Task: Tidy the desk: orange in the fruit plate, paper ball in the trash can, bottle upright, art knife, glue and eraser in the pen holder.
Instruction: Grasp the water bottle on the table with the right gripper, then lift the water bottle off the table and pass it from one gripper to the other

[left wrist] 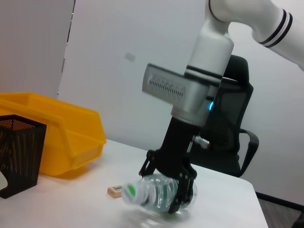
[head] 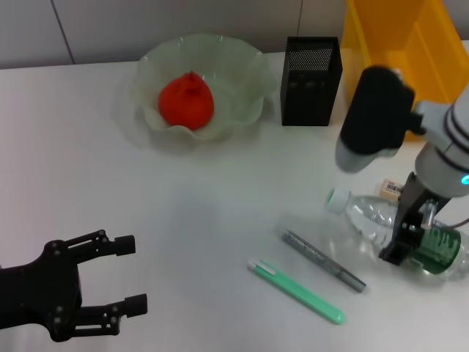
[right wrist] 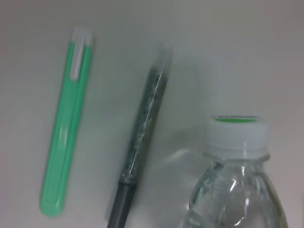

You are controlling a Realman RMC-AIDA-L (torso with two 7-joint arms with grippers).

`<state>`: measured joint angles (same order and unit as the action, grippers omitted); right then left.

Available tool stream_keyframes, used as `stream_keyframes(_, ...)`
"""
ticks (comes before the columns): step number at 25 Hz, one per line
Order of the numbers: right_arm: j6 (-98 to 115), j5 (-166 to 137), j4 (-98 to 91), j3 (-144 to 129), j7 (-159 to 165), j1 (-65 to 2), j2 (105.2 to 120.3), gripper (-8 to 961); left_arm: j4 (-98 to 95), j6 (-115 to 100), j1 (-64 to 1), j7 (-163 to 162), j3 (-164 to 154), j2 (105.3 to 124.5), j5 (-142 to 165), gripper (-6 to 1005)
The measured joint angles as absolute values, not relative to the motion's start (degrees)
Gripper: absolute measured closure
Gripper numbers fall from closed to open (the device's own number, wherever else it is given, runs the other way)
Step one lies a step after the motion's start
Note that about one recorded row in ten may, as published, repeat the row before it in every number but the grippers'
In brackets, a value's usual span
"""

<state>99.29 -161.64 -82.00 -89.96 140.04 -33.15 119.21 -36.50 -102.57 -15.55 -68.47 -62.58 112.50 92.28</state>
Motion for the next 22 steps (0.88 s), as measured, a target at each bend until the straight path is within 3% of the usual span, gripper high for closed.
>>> stream_keyframes(22,101.61,-139.50,-92.15,-55.10,128.55,-31.59,119.09,159,-37.00,-102.72,-15.57,-68.46,-61.97,112.63,92.28,135)
